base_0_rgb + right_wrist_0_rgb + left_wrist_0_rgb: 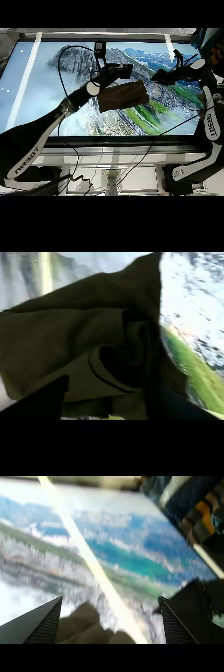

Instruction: Fold the clothes and pants, and hang the long-sleeved shirts on hangers.

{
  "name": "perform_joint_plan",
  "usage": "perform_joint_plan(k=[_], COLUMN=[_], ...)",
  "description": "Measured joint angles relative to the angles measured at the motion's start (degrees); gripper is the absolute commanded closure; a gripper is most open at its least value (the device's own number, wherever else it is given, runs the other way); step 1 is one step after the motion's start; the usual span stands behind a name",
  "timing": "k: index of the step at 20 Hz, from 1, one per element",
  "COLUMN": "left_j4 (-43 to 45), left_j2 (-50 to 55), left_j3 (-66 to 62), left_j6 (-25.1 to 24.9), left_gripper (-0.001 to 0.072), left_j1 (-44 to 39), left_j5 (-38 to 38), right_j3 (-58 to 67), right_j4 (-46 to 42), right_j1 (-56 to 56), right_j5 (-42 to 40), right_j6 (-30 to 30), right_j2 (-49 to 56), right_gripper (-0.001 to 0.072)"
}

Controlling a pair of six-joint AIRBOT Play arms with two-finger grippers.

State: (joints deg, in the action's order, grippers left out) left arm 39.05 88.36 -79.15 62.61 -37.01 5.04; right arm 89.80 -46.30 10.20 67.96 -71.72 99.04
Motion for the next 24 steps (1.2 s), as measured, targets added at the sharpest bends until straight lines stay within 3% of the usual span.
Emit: perform_joint_plan(k=[8, 13, 18, 24], left_j4=[0.5, 0.4, 0.4, 0.4], left_j2=[-0.3, -0.3, -0.3, -0.3], left_j3=[0.1, 0.1, 0.1, 0.1], left_j6=[0.0, 0.0, 0.0, 0.0], left_gripper=[0.0035, 0.0035, 0.0036, 0.0036], left_j1=[5.0, 5.6, 5.7, 5.7], left_j5=[13.5, 16.2, 16.9, 17.1], right_j3=[0.0, 0.0, 0.1, 0.1], right_j4=[-1.6, -8.9, -16.9, -9.4], right_j1=[-4.4, -8.3, -8.8, -5.4], right_j5=[-5.1, -6.1, -5.9, 0.2], right_j6=[0.9, 0.4, -4.0, -5.1], right_j2=[5.2, 7.9, 8.7, 11.3], right_gripper=[0.0076, 0.0076, 0.01, 0.0074])
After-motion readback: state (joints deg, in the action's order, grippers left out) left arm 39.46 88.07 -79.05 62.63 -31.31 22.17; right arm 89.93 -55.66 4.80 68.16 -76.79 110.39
